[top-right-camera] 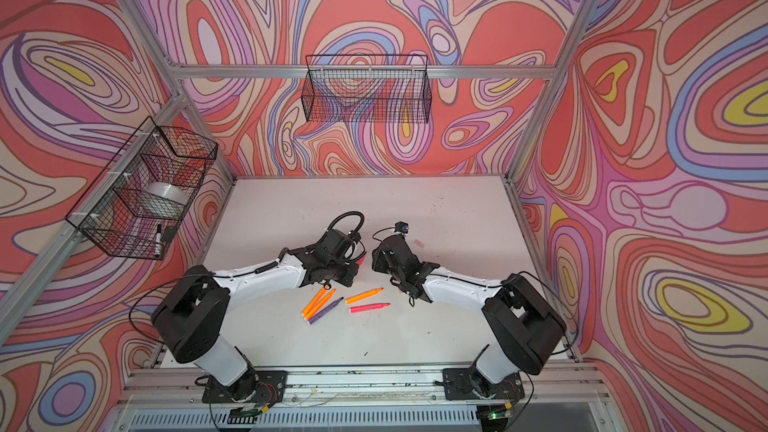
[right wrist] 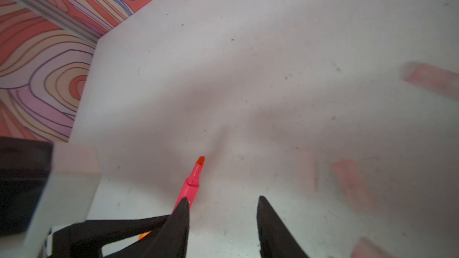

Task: Insert pens into pen caps
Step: Pick up a pen from the center of the table.

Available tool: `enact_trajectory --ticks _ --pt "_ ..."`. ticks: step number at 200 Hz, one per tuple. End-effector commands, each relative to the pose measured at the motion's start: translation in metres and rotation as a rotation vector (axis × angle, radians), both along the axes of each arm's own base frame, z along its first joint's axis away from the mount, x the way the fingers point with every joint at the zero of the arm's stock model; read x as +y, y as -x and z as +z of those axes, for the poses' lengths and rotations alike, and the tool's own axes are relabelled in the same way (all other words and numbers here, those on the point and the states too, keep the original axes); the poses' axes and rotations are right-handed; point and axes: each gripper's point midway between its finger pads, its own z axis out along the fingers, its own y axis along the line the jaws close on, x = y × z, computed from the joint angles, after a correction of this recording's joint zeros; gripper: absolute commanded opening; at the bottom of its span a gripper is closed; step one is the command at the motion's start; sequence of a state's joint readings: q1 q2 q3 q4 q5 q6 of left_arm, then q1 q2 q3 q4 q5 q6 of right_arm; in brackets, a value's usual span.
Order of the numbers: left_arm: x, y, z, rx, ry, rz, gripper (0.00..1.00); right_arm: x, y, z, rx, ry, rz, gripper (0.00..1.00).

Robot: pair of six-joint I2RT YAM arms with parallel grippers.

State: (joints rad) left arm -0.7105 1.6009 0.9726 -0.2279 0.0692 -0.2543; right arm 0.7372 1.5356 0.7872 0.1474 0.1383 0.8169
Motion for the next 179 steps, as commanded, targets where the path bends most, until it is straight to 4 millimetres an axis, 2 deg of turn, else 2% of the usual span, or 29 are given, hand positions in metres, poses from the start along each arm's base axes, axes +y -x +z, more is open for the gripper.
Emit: enact_trajectory --ticks 1,31,64,108,122,157,179 --pt "-0.014 -0.002 0.035 -0.085 0.125 -0.039 0.1 0.029 0.0 0.022 -0.038 -0.187 0.047 0.44" --pt "-0.014 0.007 0.057 -0.134 0.204 -0.066 0.12 0.049 0.001 0.022 -0.046 -0.275 0.086 0.44" --pt "-0.011 0.017 0.063 -0.14 0.232 -0.082 0.12 0.058 -0.003 0.018 -0.032 -0.288 0.097 0.41" --pt "-0.012 0.019 0.061 -0.136 0.241 -0.084 0.14 0.058 0.0 0.025 -0.043 -0.294 0.092 0.09" --pt "-0.013 0.02 0.058 -0.125 0.241 -0.087 0.19 0.059 0.002 0.026 -0.04 -0.288 0.096 0.0" --pt "-0.012 0.018 0.054 -0.122 0.23 -0.085 0.3 0.062 0.003 0.026 -0.038 -0.288 0.098 0.0" --pt "-0.014 0.017 0.055 -0.123 0.232 -0.085 0.32 0.065 0.002 0.027 -0.039 -0.296 0.101 0.0"
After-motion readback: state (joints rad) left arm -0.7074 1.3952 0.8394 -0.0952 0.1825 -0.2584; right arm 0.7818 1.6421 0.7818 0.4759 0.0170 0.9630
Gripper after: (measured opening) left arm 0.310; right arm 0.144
